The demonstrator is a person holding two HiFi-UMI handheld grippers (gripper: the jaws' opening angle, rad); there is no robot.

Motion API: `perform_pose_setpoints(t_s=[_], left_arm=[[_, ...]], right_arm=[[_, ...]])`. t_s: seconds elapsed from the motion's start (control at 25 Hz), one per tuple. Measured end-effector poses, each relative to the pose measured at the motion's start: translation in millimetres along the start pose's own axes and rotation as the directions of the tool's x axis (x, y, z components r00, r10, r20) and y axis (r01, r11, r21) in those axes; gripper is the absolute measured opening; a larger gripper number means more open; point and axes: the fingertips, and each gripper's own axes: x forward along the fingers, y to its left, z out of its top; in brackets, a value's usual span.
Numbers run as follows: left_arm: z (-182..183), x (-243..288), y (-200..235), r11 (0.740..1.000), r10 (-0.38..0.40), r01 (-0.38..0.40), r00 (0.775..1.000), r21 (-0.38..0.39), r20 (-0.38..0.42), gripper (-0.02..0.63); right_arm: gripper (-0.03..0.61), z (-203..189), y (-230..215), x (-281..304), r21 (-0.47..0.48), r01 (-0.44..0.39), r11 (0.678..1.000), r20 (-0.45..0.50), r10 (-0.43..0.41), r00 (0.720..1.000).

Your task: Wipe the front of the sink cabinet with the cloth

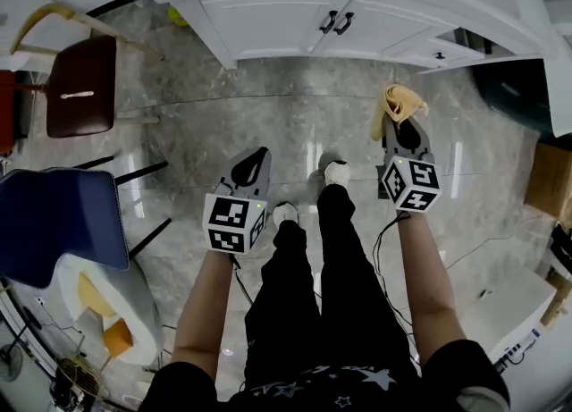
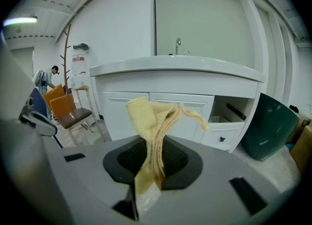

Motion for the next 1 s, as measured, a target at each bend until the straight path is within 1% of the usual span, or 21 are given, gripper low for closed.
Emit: perform_pose_setpoints(t_s=[0.12,0.2,0.32,0.48,0.6,0.68,1.0], left_arm=[[3,-20,-13,1.000,-0.027,0.026,1.000,-0.012,-0.001,0.015],[-1,-27,-21,0.999,-0.044,0.044,0.999,-0.011,-0.010,0.015],[-9,-37,-27,0.999,-0.037,0.036,0.999,-0.020,-0.030,0.015],[-8,-48,-36,1.000,-0.016,0.016,1.000,-0.011,-0.027,0.015],[-6,-57,-44,0.999,-0.001,0.000,1.000,-0.033,-0.013,0.015],[-6,-65,-54,0.999,0.008,-0.008,1.000,-0.031,-0.005,0.015],[3,-108,-127,0.999,0.032,-0.033,0.999,0.034,0.037,0.015]], right_arm=[[0.081,7,20,-34,-0.007,-0.030,1.000,-0.028,0.030,0.999],[0.081,10,30,-51,-0.028,-0.033,0.999,-0.027,0.032,0.999],[0.081,14,40,-65,-0.056,-0.013,0.998,-0.021,0.011,1.000],[0.081,20,46,-83,-0.023,-0.017,1.000,-0.017,0.016,1.000],[0.081,24,45,-96,-0.026,-0.027,0.999,-0.006,0.027,1.000],[0.080,24,40,-107,-0.019,-0.026,0.999,-0.002,0.026,1.000],[0.080,22,13,-184,0.032,-0.041,0.999,0.039,0.040,0.998]])
